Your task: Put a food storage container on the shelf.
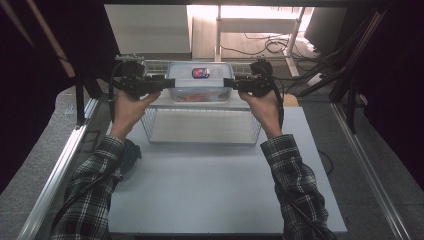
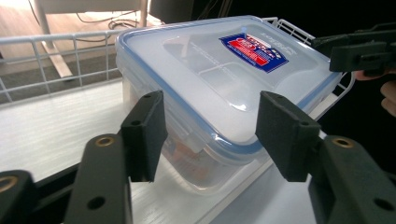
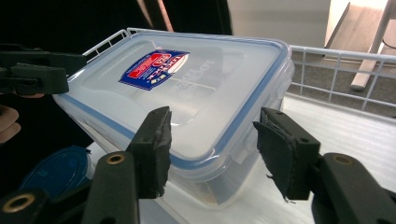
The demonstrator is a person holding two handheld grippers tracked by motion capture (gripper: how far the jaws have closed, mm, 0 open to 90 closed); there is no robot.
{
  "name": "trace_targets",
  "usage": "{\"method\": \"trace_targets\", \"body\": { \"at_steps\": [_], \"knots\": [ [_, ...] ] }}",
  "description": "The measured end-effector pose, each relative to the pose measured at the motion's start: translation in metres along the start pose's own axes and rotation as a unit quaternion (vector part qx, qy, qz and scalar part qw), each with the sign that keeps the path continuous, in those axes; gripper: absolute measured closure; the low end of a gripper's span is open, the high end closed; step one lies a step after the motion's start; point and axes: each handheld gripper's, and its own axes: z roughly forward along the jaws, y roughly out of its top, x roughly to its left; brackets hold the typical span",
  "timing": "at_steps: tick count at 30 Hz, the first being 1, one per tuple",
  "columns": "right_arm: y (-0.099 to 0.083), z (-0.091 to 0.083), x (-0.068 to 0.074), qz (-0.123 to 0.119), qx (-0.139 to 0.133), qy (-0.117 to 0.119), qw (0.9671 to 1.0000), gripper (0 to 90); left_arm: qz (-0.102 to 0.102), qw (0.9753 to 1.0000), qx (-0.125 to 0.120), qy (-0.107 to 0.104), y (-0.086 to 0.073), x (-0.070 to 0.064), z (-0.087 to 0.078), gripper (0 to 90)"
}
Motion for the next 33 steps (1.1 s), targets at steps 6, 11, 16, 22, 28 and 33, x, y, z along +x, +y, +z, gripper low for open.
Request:
{"method": "trace_targets", "body": {
  "at_steps": [6, 11, 16, 22, 28, 33],
  "knots": [
    [-0.003, -0.005, 0.005, 0.0, -0.001, -0.003, 1.0, 46.8, -0.004, 1.0, -0.001, -0.008, -0.001, 0.001, -0.002, 47.0],
    [-0.004, -0.006, 0.007, 0.005, 0.0, -0.007, 1.0, 47.6, -0.007, 1.0, -0.003, -0.005, -0.002, 0.0, -0.002, 46.4],
    [-0.009, -0.008, 0.01, -0.003, -0.017, -0.014, 0.9998, 37.7, 0.035, 0.9991, 0.001, 0.023, -0.001, -0.009, -0.007, 30.8],
    [-0.018, -0.016, 0.015, -0.029, -0.024, -0.009, 0.9993, 21.9, 0.047, 0.9988, 0.002, 0.013, -0.011, -0.019, -0.017, 13.3],
    [-0.036, -0.027, 0.026, -0.054, -0.021, -0.002, 0.9983, 9.0, 0.068, 0.9976, 0.013, -0.003, -0.034, -0.037, -0.024, 4.1],
    [-0.051, -0.034, 0.032, -0.068, -0.014, 0.003, 0.9975, 6.2, 0.079, 0.9964, 0.022, -0.022, -0.053, -0.05, -0.025, 0.3]
  ]
}}
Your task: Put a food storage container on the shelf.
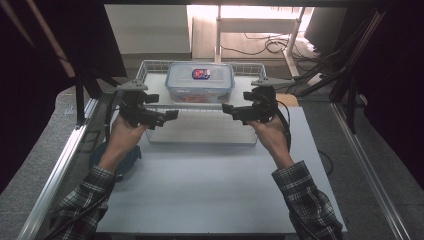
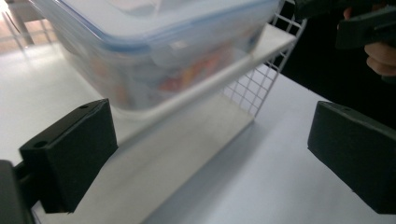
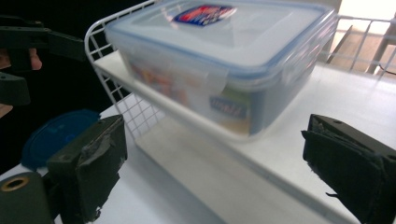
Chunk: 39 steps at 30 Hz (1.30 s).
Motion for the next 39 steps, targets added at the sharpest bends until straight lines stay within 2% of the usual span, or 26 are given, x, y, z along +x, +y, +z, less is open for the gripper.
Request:
{"method": "trace_targets", "body": {
  "at_steps": [3, 4, 9, 15, 16, 17, 18, 20, 21, 22, 24, 26, 29, 33, 34, 39],
  "knots": [
    [-0.009, -0.004, 0.004, -0.01, 0.001, 0.003, 0.9999, 5.2, 0.008, 1.0, -0.004, 0.001, -0.008, -0.007, 0.001, 0.0],
    [-0.013, -0.004, 0.005, -0.016, 0.003, 0.003, 0.9999, 4.6, 0.015, 0.9999, -0.005, 0.004, -0.015, -0.014, 0.002, 0.0],
    [-0.029, -0.009, 0.014, -0.04, 0.011, 0.006, 0.9991, 3.0, 0.036, 0.9992, -0.012, 0.013, -0.034, -0.028, 0.003, 0.4],
    [-0.045, -0.016, 0.024, -0.06, 0.011, 0.014, 0.998, 2.2, 0.037, 0.9992, -0.013, 0.002, -0.051, -0.036, 0.003, 1.0],
    [-0.052, -0.019, 0.028, -0.071, 0.013, 0.018, 0.9972, 1.7, 0.035, 0.9993, -0.007, -0.005, -0.06, -0.039, 0.004, 1.6],
    [-0.052, -0.019, 0.028, -0.071, 0.013, 0.018, 0.9972, 1.7, 0.035, 0.9993, -0.007, -0.005, -0.06, -0.039, 0.004, 2.4],
    [-0.059, -0.021, 0.031, -0.079, 0.011, 0.018, 0.9967, 1.0, 0.035, 0.9991, 0.01, -0.021, -0.07, -0.042, 0.006, 2.8],
    [-0.063, -0.022, 0.032, -0.08, 0.01, 0.017, 0.9966, 0.8, 0.035, 0.999, 0.015, -0.022, -0.074, -0.043, 0.007, 2.8],
    [-0.071, -0.024, 0.033, -0.081, 0.01, 0.015, 0.9965, 0.6, 0.038, 0.9987, 0.025, -0.024, -0.084, -0.046, 0.009, 2.8],
    [-0.074, -0.024, 0.034, -0.081, 0.009, 0.015, 0.9965, 0.5, 0.038, 0.9987, 0.025, -0.024, -0.084, -0.046, 0.009, 2.7],
    [-0.082, -0.026, 0.034, -0.081, 0.012, 0.014, 0.9965, 0.5, 0.034, 0.9987, 0.031, -0.024, -0.098, -0.05, 0.011, 2.6],
    [-0.086, -0.026, 0.034, -0.081, 0.013, 0.015, 0.9965, 0.5, 0.034, 0.9986, 0.034, -0.021, -0.102, -0.052, 0.011, 2.5],
    [-0.102, -0.03, 0.034, -0.079, 0.005, 0.022, 0.9966, 0.8, 0.034, 0.9989, 0.03, -0.016, -0.115, -0.057, 0.01, 2.5],
    [-0.109, -0.035, 0.036, -0.078, 0.015, 0.022, 0.9966, 1.5, 0.036, 0.9988, 0.025, -0.021, -0.123, -0.062, 0.01, 2.5],
    [-0.115, -0.039, 0.038, -0.069, 0.017, 0.032, 0.9969, 1.7, 0.038, 0.9988, 0.023, -0.022, -0.128, -0.065, 0.008, 2.4],
    [-0.13, -0.043, 0.041, -0.068, 0.024, 0.032, 0.9969, 1.8, 0.034, 0.999, 0.021, -0.02, -0.143, -0.069, 0.004, 2.4]
  ]
}}
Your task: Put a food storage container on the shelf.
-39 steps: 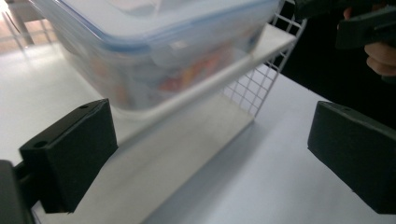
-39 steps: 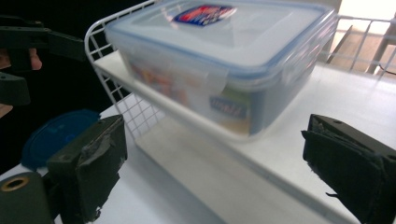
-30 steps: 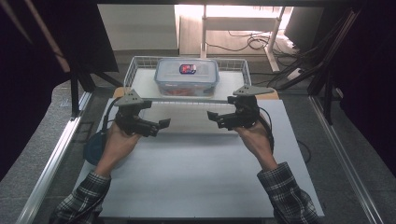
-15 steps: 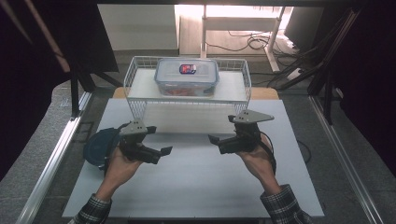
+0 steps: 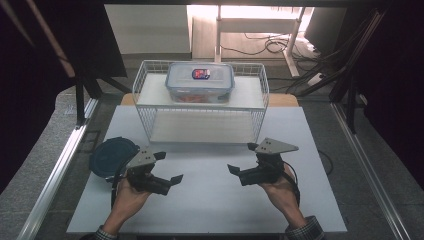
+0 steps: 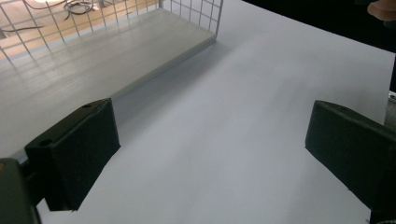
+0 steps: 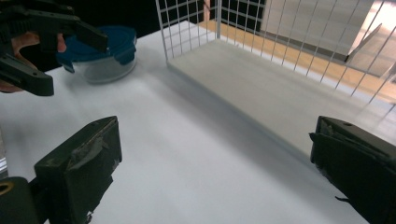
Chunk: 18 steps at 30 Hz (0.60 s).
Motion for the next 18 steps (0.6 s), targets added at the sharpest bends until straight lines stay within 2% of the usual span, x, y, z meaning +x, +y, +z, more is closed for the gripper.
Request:
{"method": "trace_targets", "body": {
  "at_steps": [1, 2, 3, 6, 9, 12, 16, 18],
  "knots": [
    [-0.009, -0.001, 0.002, 0.004, 0.0, 0.0, 1.0, 2.0, -0.001, 1.0, 0.004, 0.001, -0.007, -0.002, -0.001, 2.4],
    [-0.009, -0.001, 0.002, 0.004, 0.0, 0.0, 1.0, 2.0, -0.001, 1.0, 0.004, 0.001, -0.007, -0.002, -0.001, 2.4],
    [-0.016, -0.003, 0.003, 0.009, 0.0, 0.003, 1.0, 2.3, -0.004, 1.0, 0.007, 0.002, -0.014, -0.004, -0.001, 2.5],
    [-0.02, -0.004, 0.006, 0.012, 0.0, 0.004, 0.9999, 2.3, -0.006, 0.9999, 0.01, 0.001, -0.021, -0.006, -0.002, 2.9],
    [-0.028, -0.007, 0.012, 0.009, -0.007, 0.001, 0.9999, 2.4, -0.004, 0.9998, 0.019, 0.006, -0.032, -0.01, -0.002, 3.1],
    [-0.034, -0.007, 0.015, 0.006, -0.007, -0.002, 1.0, 2.4, -0.006, 0.9998, 0.019, 0.01, -0.038, -0.011, -0.001, 3.1],
    [-0.046, -0.005, 0.017, -0.001, 0.003, -0.012, 0.9999, 2.4, -0.011, 0.9995, 0.026, 0.014, -0.048, -0.013, 0.002, 3.0],
    [-0.053, -0.003, 0.017, -0.002, 0.01, -0.017, 0.9998, 2.3, -0.004, 0.9992, 0.035, 0.017, -0.053, -0.015, 0.006, 2.9]
  ]
}}
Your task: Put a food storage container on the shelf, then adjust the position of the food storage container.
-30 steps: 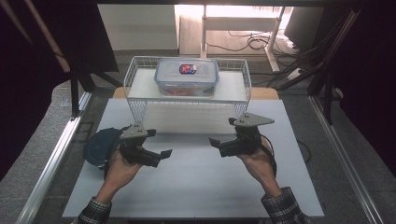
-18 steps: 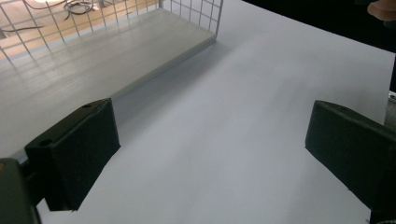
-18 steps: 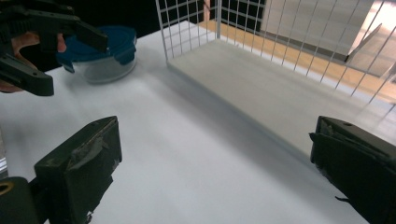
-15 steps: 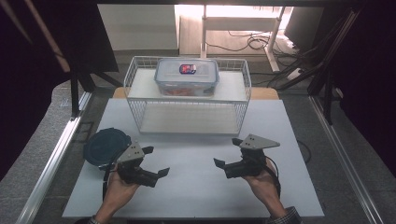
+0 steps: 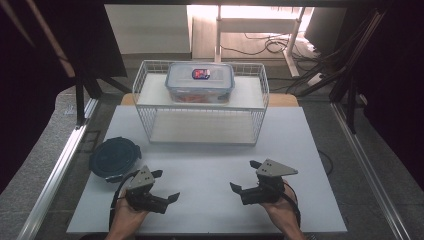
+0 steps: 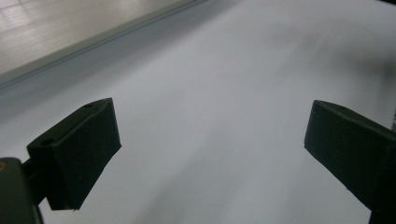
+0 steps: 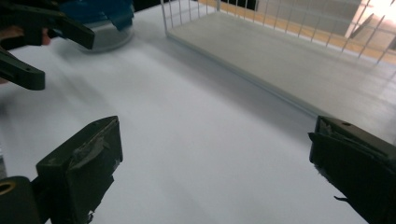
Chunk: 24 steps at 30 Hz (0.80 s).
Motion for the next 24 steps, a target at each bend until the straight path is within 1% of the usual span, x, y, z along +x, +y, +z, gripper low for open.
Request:
{"method": "trace_targets", "body": {
  "at_steps": [1, 2, 3, 4, 5, 6, 7, 10, 12, 14, 15, 16, 18, 19, 20, 21, 22, 23, 24],
  "knots": [
    [-0.006, 0.002, 0.0, 0.0, 0.008, -0.006, 0.9999, 2.3, 0.002, 1.0, 0.003, 0.001, -0.001, -0.001, 0.002, 2.7],
    [-0.006, 0.002, 0.0, 0.0, 0.008, -0.006, 0.9999, 2.3, 0.005, 1.0, 0.007, 0.001, -0.003, -0.001, 0.004, 2.7],
    [-0.011, 0.004, 0.0, -0.002, 0.014, -0.008, 0.9999, 2.1, 0.008, 0.9999, 0.013, 0.0, -0.005, -0.002, 0.007, 2.6],
    [-0.011, 0.004, 0.0, -0.002, 0.014, -0.008, 0.9999, 2.1, 0.008, 0.9999, 0.013, 0.0, -0.005, -0.002, 0.007, 2.6],
    [-0.015, 0.005, 0.0, -0.007, 0.021, -0.013, 0.9997, 2.1, 0.01, 0.9998, 0.017, -0.001, -0.006, -0.003, 0.009, 2.5],
    [-0.015, 0.005, 0.0, -0.007, 0.021, -0.013, 0.9997, 2.1, 0.012, 0.9997, 0.019, -0.002, -0.006, -0.004, 0.01, 2.5],
    [-0.019, 0.007, 0.0, -0.01, 0.029, -0.016, 0.9994, 2.1, 0.015, 0.9997, 0.021, -0.001, -0.006, -0.004, 0.011, 2.5],
    [-0.023, 0.008, -0.001, -0.008, 0.036, -0.016, 0.9992, 2.0, 0.016, 0.9996, 0.025, 0.0, -0.008, -0.004, 0.013, 2.5],
    [-0.026, 0.011, -0.002, -0.005, 0.047, -0.015, 0.9988, 2.1, 0.013, 0.9996, 0.026, -0.001, -0.008, -0.003, 0.013, 2.5],
    [-0.027, 0.012, -0.002, -0.005, 0.049, -0.015, 0.9987, 2.1, 0.001, 0.9996, 0.026, -0.007, -0.008, -0.002, 0.013, 2.4],
    [-0.027, 0.013, -0.002, -0.005, 0.049, -0.014, 0.9987, 2.0, -0.01, 0.9995, 0.028, -0.009, -0.007, -0.001, 0.013, 2.4],
    [-0.027, 0.013, -0.002, -0.005, 0.049, -0.014, 0.9987, 2.0, -0.01, 0.9995, 0.028, -0.009, -0.007, -0.001, 0.013, 2.4],
    [-0.027, 0.013, -0.002, -0.004, 0.049, -0.014, 0.9987, 2.1, -0.01, 0.9994, 0.031, -0.005, -0.005, 0.001, 0.012, 1.8],
    [-0.027, 0.013, -0.002, -0.004, 0.05, -0.014, 0.9986, 2.1, -0.007, 0.9995, 0.032, -0.001, -0.003, 0.002, 0.01, 1.8],
    [-0.027, 0.013, -0.002, -0.003, 0.05, -0.014, 0.9987, 2.1, -0.004, 0.9995, 0.031, 0.001, -0.001, 0.003, 0.009, 1.7],
    [-0.027, 0.015, -0.003, -0.003, 0.05, -0.014, 0.9986, 2.1, -0.008, 0.9997, 0.023, 0.004, 0.003, 0.008, 0.006, 1.9],
    [-0.027, 0.015, -0.003, -0.003, 0.05, -0.014, 0.9986, 2.1, -0.008, 0.9997, 0.023, 0.004, 0.003, 0.008, 0.006, 2.9],
    [-0.027, 0.015, -0.004, -0.007, 0.053, -0.016, 0.9985, 2.1, -0.019, 0.9995, 0.02, 0.016, 0.008, 0.015, 0.004, 4.3],
    [-0.026, 0.015, -0.004, -0.008, 0.054, -0.018, 0.9984, 2.1, -0.02, 0.9993, 0.019, 0.024, 0.011, 0.02, 0.002, 5.7]
  ]
}}
